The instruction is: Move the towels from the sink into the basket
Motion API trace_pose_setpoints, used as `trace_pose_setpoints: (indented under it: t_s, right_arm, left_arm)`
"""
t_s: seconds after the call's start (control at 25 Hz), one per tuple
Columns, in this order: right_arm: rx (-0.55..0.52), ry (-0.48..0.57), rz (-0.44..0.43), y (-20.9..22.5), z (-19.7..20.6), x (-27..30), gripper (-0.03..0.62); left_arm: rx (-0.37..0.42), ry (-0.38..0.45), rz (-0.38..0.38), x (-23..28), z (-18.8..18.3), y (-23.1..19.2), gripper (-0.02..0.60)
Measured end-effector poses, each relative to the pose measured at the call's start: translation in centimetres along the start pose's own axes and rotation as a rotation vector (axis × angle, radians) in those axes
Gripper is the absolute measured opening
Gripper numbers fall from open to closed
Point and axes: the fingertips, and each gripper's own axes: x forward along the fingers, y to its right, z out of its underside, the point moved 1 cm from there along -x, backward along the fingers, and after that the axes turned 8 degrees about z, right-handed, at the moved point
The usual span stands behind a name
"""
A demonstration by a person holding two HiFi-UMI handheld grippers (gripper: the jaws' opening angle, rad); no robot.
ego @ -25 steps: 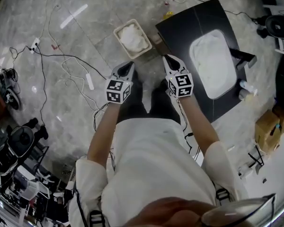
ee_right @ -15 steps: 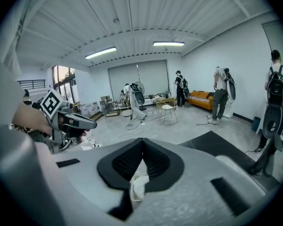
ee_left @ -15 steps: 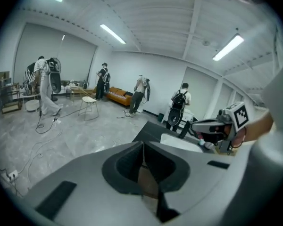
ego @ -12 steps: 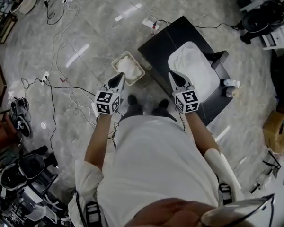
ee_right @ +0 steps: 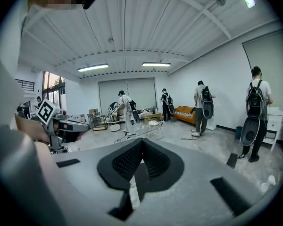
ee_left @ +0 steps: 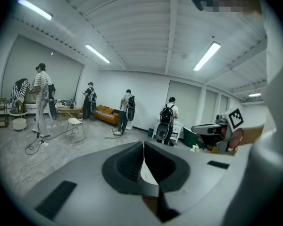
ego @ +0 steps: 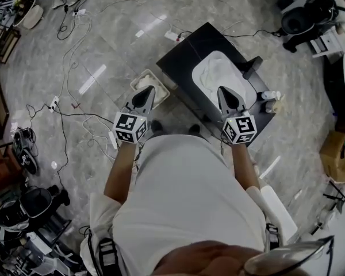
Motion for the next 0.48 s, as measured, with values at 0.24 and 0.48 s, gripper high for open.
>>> trace_pose_setpoints:
  t_s: [0.24,0.48]
  right_arm:
    - [-0.009,0.028,0.043,2.2,-0.6,-2.6,0.003]
    - [0.0,0.024,0.052,2.8,-0.9,-3.6,0.003]
  left_arm:
    - [0.129,0.0,0.038,2.0,-1.5,3.5,0.011]
    - [0.073,0.039,0.111,3.9,-3.1,6.0,0.011]
